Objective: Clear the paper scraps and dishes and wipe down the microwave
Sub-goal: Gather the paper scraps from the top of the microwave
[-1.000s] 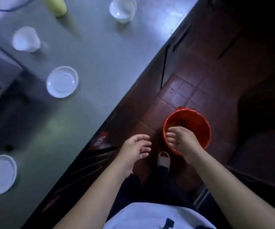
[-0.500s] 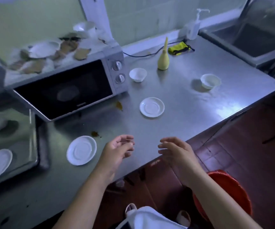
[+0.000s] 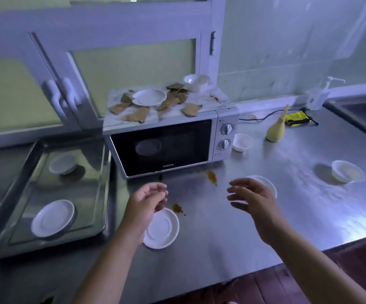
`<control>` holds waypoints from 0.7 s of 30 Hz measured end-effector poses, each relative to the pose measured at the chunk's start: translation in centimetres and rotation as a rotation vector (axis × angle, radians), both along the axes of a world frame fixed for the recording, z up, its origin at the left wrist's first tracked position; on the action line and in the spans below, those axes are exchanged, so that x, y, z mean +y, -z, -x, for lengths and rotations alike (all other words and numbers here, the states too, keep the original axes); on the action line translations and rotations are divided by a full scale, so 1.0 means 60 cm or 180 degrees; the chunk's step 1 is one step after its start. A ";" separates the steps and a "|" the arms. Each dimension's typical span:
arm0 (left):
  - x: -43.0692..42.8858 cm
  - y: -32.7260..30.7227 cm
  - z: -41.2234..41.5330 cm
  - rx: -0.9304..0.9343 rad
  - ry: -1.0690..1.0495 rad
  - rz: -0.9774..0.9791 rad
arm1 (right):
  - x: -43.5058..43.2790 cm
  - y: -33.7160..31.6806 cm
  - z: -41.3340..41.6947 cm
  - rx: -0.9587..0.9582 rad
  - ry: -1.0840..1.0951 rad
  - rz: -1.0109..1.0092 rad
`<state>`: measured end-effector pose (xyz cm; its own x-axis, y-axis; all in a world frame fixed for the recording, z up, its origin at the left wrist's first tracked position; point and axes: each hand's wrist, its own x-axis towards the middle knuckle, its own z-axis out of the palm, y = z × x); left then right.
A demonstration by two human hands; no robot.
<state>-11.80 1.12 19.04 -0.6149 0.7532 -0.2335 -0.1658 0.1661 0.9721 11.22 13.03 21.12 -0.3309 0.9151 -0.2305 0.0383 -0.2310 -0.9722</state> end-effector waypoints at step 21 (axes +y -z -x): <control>0.124 -0.013 0.081 0.1722 -0.0789 0.0809 | 0.466 0.032 0.311 -0.2043 -0.1360 -0.4532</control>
